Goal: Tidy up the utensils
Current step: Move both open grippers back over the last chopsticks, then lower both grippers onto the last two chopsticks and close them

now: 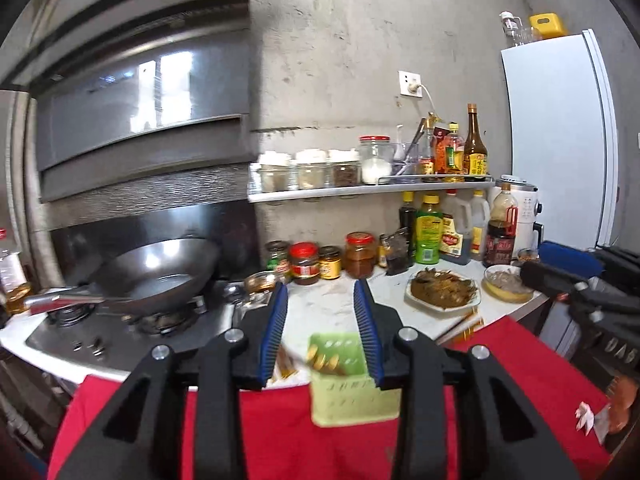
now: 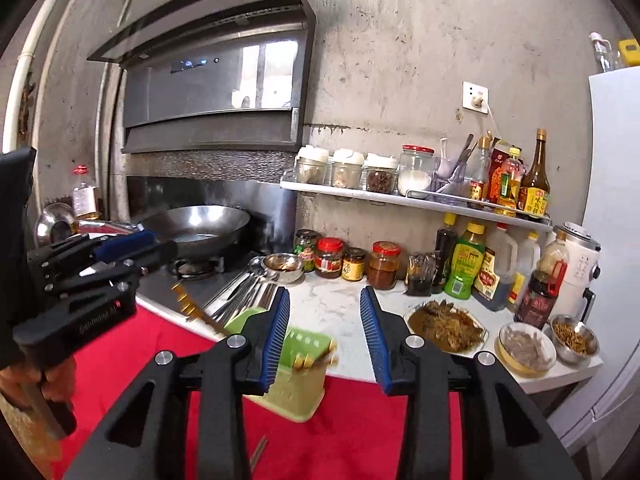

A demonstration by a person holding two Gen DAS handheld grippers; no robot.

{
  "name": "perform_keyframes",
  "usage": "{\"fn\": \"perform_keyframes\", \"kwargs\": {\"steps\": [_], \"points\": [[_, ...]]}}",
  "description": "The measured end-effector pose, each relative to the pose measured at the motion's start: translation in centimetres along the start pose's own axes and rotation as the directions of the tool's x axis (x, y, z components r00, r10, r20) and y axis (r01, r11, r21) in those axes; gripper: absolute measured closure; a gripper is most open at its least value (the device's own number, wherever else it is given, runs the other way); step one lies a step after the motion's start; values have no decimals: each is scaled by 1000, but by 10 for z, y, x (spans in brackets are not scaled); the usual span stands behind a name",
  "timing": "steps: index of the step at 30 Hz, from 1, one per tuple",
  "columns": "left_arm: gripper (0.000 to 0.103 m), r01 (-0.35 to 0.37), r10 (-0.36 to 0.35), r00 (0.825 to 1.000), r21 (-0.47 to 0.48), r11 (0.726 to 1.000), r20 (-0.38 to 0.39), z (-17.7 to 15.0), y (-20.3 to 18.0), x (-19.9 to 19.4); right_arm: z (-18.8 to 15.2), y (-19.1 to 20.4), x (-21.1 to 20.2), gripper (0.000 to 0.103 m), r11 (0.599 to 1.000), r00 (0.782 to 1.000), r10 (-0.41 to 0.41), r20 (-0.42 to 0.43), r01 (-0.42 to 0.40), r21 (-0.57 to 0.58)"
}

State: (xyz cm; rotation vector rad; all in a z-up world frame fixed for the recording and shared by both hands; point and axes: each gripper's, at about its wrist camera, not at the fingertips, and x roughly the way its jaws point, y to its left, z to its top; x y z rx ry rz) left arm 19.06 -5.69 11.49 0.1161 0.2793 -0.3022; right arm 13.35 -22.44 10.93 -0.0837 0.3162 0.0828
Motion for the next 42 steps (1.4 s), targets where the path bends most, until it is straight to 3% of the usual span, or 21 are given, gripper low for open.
{"fn": "perform_keyframes", "kwargs": {"steps": [5, 11, 15, 20, 24, 32, 38, 42], "points": [[68, -66, 64, 994, -18, 998, -85, -48, 5, -40, -48, 9, -32, 64, 1000, 999, 24, -49, -23, 21], [68, -64, 58, 979, -27, 998, -195, -127, 5, -72, -131, 38, -45, 64, 998, 983, 60, -174, -58, 19], [68, -58, 35, 949, -64, 996, -313, -181, 4, -77, -182, 55, -38, 64, 995, 956, 97, -276, -85, 53], [68, -65, 27, 916, -80, 995, -400, -224, 1, -76, -224, 72, -25, 66, 990, 918, 135, -372, -110, 88], [68, -67, 25, 908, -87, 994, -418, -236, -1, -76, -236, 87, -18, 81, 985, 894, 167, -415, -135, 106], [68, -55, 9, 900, -92, 994, -436, -241, -5, -70, -240, 97, -3, 92, 984, 876, 174, -449, -136, 115], [68, -58, 6, 897, -103, 993, -443, -240, -3, -64, -243, 100, 5, 92, 984, 867, 173, -467, -134, 116], [68, -46, -9, 893, -112, 993, -450, -240, -6, -62, -243, 99, 3, 93, 993, 877, 118, -465, -100, 63]]}}
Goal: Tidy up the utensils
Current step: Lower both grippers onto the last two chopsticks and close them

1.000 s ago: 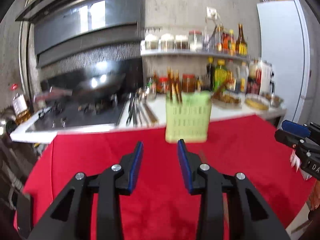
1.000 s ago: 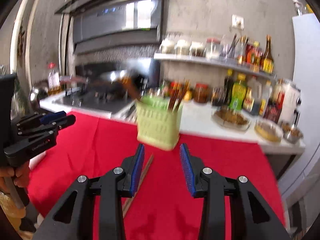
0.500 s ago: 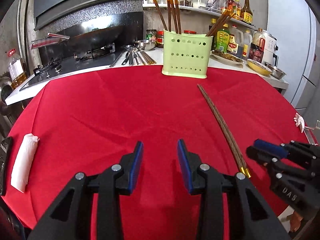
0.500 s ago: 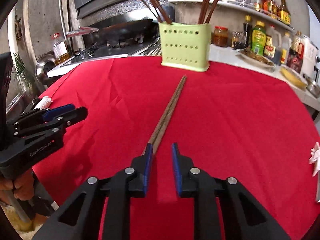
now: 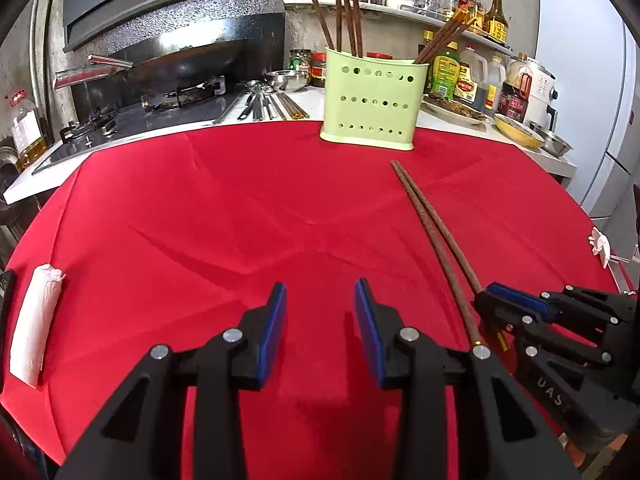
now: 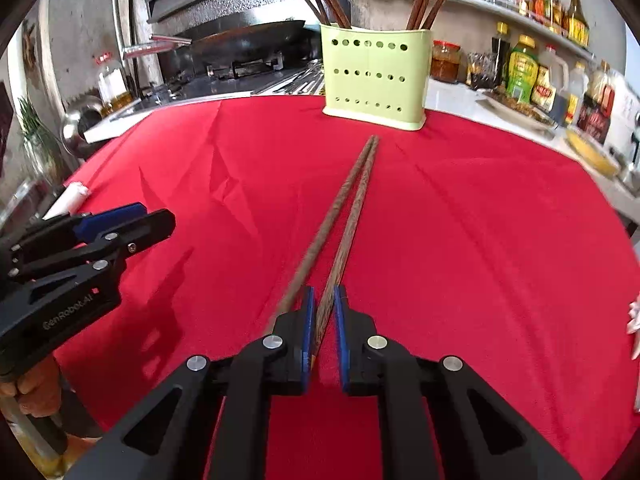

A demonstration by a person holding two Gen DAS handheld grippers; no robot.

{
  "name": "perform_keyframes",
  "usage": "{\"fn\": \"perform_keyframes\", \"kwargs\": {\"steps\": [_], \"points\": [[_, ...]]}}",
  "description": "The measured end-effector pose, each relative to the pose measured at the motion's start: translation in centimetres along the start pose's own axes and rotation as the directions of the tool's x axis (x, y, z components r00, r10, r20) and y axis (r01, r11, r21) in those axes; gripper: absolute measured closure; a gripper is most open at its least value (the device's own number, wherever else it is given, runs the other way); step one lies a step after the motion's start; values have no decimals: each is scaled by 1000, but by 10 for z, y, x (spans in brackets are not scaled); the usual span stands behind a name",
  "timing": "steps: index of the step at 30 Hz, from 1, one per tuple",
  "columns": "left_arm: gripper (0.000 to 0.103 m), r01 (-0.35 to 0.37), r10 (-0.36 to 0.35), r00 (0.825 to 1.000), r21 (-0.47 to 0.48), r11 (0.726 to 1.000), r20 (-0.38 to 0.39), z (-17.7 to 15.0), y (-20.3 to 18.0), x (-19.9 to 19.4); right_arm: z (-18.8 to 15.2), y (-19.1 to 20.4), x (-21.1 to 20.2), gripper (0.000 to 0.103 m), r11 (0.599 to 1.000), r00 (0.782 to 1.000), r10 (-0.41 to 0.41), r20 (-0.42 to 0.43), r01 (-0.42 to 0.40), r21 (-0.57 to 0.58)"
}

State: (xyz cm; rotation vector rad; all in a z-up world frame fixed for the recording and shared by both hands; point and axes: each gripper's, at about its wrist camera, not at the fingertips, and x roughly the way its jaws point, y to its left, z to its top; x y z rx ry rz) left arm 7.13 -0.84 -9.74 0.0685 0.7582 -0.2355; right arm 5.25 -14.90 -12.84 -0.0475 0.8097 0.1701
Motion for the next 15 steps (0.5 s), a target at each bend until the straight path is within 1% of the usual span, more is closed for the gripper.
{"fn": "perform_keyframes", "kwargs": {"steps": [4, 8, 11, 14, 15], "points": [[68, 22, -22, 1000, 5, 1000, -8, 0, -7, 1, -6, -19, -5, 96, 1000, 1000, -19, -2, 19, 20], [68, 60, -60, 998, 9, 998, -29, -1, -19, 3, -15, -43, -14, 96, 998, 999, -48, -3, 48, 50], [68, 107, -107, 993, 5, 994, -50, 0, -29, 6, -21, -60, -19, 96, 994, 998, -68, -1, 68, 80], [68, 176, -176, 982, -8, 984, -74, 1, -43, 10, -24, -68, -21, 96, 993, 998, -67, 1, 66, 93], [68, 189, -188, 979, -4, 982, -77, 1, -48, 11, -24, -68, -22, 96, 994, 998, -63, 1, 63, 93]]}}
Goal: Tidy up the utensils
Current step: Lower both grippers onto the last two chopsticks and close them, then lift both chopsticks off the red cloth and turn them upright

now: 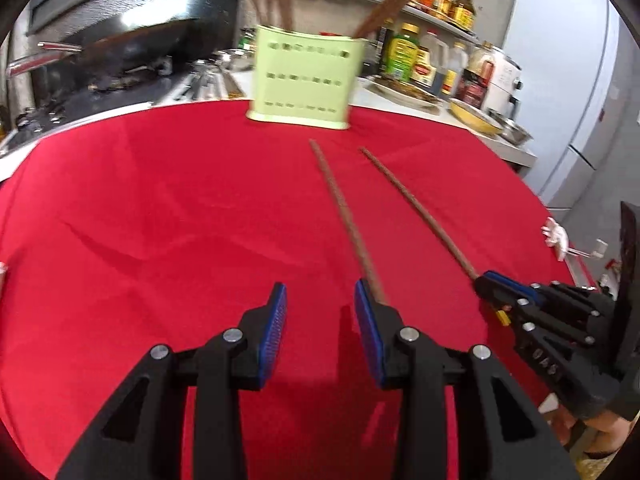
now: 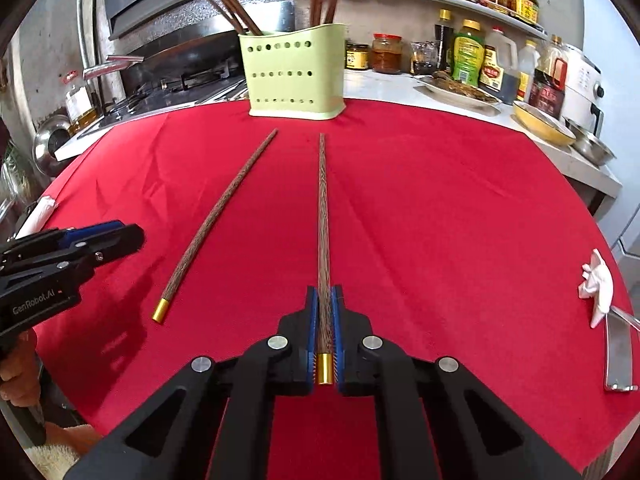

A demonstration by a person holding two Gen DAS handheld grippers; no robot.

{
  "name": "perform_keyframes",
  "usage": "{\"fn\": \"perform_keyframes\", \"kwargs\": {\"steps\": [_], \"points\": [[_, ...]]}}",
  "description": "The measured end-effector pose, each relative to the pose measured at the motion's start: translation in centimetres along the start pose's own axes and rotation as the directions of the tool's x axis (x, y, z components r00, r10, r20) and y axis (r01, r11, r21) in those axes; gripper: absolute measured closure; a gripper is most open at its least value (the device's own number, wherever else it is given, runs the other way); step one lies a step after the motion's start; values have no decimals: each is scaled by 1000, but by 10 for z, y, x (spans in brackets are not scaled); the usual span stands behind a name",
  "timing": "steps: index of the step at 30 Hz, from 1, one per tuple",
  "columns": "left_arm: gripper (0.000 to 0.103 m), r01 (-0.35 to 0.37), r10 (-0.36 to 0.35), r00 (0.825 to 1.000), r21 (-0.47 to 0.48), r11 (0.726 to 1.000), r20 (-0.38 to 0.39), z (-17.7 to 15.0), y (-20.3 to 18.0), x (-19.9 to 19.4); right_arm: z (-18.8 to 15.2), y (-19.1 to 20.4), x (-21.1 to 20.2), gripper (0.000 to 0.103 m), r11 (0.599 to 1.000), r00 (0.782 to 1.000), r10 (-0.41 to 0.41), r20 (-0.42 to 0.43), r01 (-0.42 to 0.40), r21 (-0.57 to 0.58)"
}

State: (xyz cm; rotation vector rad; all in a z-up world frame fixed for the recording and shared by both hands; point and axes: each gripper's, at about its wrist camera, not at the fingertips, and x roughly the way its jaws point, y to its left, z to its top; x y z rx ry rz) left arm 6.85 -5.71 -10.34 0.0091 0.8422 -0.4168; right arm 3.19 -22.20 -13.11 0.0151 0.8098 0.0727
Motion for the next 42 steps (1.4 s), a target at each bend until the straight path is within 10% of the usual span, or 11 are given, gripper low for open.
{"fn": "perform_keyframes", "kwargs": {"steps": [7, 14, 28, 42], "points": [[68, 27, -24, 999, 69, 997, -36, 5, -32, 20, -1, -2, -1, 96, 1000, 1000, 12, 7, -12, 7], [95, 1, 5, 997, 78, 997, -73, 3, -25, 25, -1, 0, -1, 96, 1000, 1000, 14, 15, -14, 5], [96, -290, 295, 953, 71, 954, -67, -16, 33, -13, -1, 14, 0, 96, 998, 998, 58, 19, -58, -10], [96, -228, 228, 971, 3, 974, -77, -32, 39, -28, -10, 7, -10, 94, 996, 997, 82, 7, -83, 30]]}}
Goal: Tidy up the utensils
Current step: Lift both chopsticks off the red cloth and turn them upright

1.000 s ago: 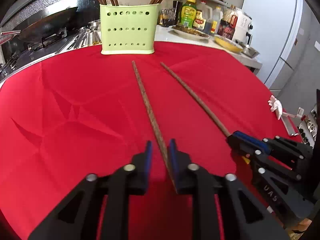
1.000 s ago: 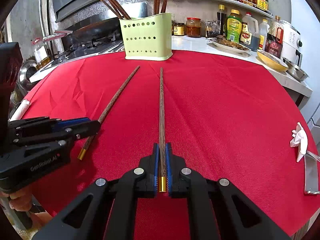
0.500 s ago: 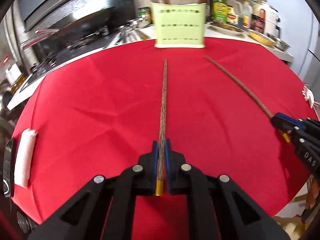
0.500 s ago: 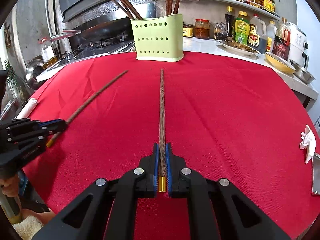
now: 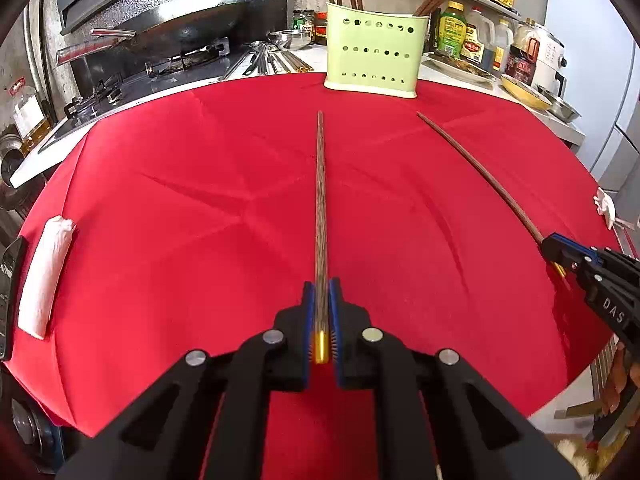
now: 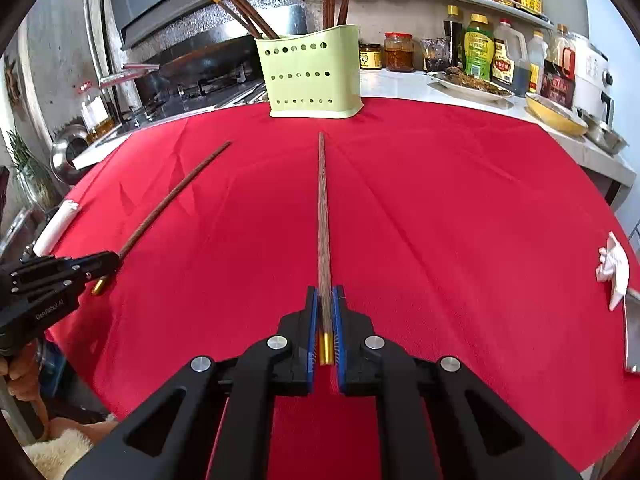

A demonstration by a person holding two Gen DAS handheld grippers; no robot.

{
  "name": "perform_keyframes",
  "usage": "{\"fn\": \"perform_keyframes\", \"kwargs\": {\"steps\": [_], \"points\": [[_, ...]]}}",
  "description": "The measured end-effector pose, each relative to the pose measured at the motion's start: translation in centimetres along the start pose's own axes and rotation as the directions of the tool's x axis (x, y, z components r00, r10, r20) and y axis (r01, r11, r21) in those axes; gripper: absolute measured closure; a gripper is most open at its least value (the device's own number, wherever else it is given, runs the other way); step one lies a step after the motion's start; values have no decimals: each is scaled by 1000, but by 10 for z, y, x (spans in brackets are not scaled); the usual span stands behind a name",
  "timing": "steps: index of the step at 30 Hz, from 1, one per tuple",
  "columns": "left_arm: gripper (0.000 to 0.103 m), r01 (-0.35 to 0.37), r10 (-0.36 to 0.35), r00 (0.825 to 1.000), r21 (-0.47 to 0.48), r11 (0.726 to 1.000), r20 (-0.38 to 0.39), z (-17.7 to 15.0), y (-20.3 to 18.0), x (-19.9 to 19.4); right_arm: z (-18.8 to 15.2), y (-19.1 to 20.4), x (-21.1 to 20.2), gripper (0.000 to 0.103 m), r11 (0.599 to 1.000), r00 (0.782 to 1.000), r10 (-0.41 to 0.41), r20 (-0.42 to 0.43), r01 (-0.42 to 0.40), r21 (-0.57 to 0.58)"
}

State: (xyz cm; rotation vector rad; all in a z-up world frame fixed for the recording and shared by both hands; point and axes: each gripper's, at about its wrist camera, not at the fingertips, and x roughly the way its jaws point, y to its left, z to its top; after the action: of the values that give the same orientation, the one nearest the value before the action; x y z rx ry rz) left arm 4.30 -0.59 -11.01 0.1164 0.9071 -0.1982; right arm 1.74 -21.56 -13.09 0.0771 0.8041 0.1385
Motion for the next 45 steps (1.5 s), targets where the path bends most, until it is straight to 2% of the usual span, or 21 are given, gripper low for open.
{"fn": "perform_keyframes", "kwargs": {"steps": [9, 13, 17, 23, 27, 34, 40, 45], "points": [[95, -61, 60, 998, 54, 997, 24, -4, -11, 0, -8, 5, -4, 94, 999, 999, -39, 25, 39, -19], [96, -60, 57, 997, 65, 996, 48, -5, -8, 0, -9, 7, -4, 95, 998, 998, -51, 40, 52, -39], [96, -24, 20, 997, 63, 998, 77, -4, -8, -5, -8, 6, -7, 96, 999, 999, -26, 42, 27, -23], [96, -30, 22, 990, 56, 998, 139, 0, -7, -23, -2, 12, -29, 96, 999, 994, -12, 105, 15, -29], [96, -14, 2, 974, 50, 999, 228, 8, -4, -48, 8, 14, -53, 96, 1000, 984, -5, 180, 9, -24], [96, 24, -50, 916, 71, 997, 398, 36, -1, -106, 39, 22, -96, 96, 999, 949, -3, 315, 18, -46], [96, 32, -68, 872, 81, 996, 485, 59, -1, -137, 68, 26, -123, 96, 998, 923, 22, 384, 5, -67], [96, 26, -71, 849, 93, 995, 523, 72, 1, -149, 87, 29, -146, 96, 997, 903, 39, 428, -5, -80]]}}
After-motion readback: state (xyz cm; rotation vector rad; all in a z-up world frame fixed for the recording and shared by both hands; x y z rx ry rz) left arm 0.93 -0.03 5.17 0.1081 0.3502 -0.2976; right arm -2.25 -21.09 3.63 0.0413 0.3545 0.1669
